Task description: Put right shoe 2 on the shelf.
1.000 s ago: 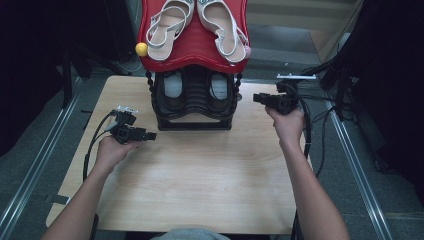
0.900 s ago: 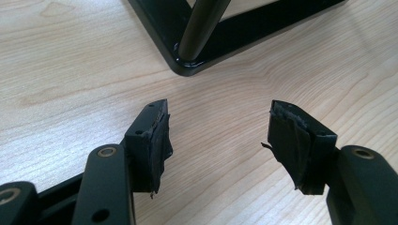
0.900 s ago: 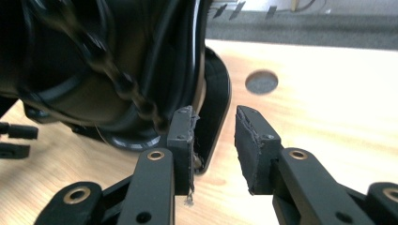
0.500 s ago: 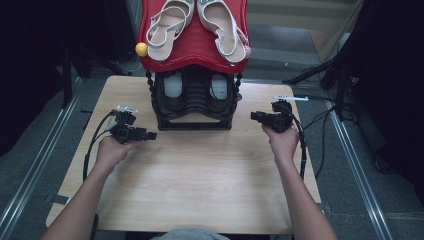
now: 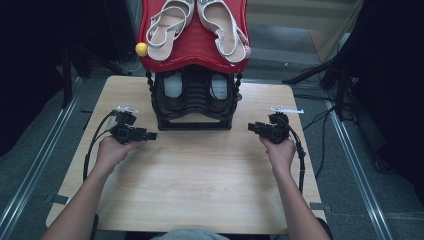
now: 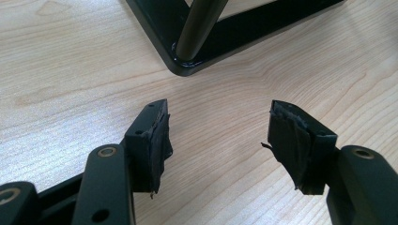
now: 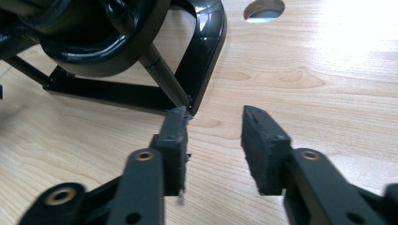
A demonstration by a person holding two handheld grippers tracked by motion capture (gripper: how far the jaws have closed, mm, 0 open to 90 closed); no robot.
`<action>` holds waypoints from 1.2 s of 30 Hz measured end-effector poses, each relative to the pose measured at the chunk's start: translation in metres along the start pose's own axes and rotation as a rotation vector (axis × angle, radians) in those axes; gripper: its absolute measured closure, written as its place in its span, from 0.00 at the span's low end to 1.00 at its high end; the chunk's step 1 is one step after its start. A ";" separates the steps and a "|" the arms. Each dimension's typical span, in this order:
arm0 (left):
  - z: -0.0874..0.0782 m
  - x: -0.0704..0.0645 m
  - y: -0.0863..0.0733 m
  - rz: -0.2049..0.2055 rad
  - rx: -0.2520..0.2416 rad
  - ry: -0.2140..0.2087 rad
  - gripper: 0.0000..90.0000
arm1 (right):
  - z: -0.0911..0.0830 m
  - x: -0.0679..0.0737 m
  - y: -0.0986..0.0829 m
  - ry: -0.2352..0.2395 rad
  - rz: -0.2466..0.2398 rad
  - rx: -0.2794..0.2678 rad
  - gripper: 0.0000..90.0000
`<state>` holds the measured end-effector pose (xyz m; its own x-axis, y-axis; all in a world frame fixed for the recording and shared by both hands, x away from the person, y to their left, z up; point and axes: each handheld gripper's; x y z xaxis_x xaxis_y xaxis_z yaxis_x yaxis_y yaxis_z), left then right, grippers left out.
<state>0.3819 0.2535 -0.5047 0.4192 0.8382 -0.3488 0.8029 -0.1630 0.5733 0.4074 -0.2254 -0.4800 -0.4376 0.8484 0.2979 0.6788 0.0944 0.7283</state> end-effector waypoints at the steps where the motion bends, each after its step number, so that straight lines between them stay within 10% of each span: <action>1: 0.000 0.000 0.000 0.000 0.001 0.000 0.44 | 0.000 0.000 -0.002 -0.003 -0.002 -0.008 0.66; 36: 0.004 0.001 0.000 0.001 0.009 0.003 0.43 | 0.007 -0.007 -0.025 0.008 -0.058 -0.055 0.53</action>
Point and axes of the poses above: each handheld gripper's, and its own axes: z roughly forward along the jaws, y roughly out of its top, x roughly to its left, and after that the axes turned 2 degrees about -z, right-handed
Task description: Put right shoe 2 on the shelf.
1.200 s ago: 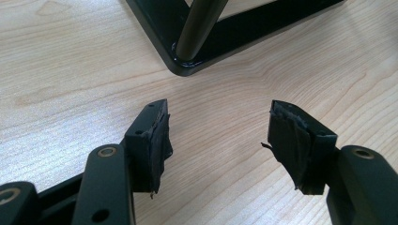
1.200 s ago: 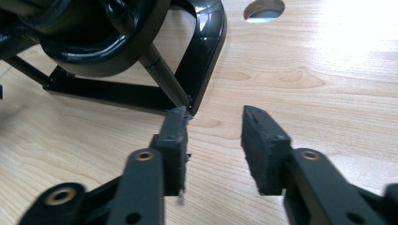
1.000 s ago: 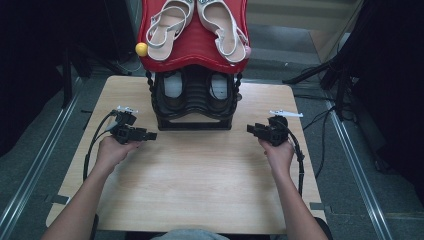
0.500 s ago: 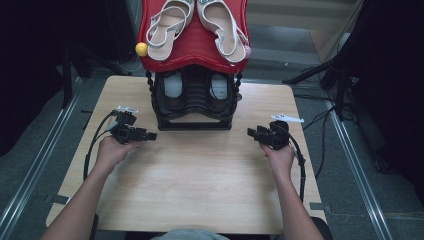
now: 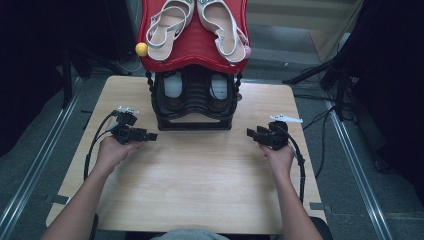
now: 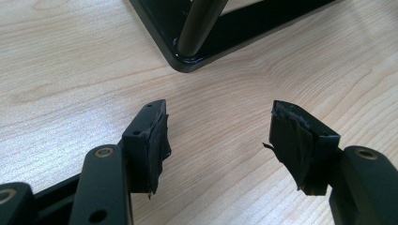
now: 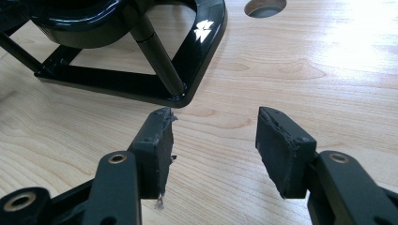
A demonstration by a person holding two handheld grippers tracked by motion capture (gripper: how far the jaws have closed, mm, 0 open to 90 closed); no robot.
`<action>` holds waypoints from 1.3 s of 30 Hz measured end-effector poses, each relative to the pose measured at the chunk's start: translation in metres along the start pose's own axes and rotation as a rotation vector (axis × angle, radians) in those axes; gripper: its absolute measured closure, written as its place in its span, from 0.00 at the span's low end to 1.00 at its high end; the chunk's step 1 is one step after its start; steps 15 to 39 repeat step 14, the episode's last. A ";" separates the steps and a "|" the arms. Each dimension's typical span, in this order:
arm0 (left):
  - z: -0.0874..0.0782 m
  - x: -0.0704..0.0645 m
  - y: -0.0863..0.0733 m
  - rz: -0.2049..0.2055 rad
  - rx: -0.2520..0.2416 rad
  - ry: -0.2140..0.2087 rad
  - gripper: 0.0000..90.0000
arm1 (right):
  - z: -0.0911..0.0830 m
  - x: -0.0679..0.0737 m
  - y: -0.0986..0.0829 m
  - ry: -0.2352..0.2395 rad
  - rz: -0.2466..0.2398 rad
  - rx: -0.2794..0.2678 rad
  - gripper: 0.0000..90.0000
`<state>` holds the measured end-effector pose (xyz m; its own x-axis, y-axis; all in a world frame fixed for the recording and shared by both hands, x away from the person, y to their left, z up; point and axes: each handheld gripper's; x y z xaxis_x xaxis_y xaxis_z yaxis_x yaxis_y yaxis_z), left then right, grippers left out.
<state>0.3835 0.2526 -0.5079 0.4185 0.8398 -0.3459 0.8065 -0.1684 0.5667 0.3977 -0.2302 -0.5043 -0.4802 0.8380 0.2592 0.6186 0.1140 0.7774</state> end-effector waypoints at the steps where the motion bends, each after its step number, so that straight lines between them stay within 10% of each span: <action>1: 0.000 0.000 0.000 0.000 0.000 0.000 0.43 | 0.000 0.000 0.000 -0.002 -0.003 0.002 0.53; 39: 0.003 0.000 -0.001 0.010 0.005 -0.004 0.39 | 0.003 -0.002 -0.001 0.017 -0.002 0.004 0.44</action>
Point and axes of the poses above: each handheld gripper's, and its own axes: z roughly forward along the jaws, y roughly out of its top, x roughly to its left, and after that the axes turned 2 degrees about -z, right-handed
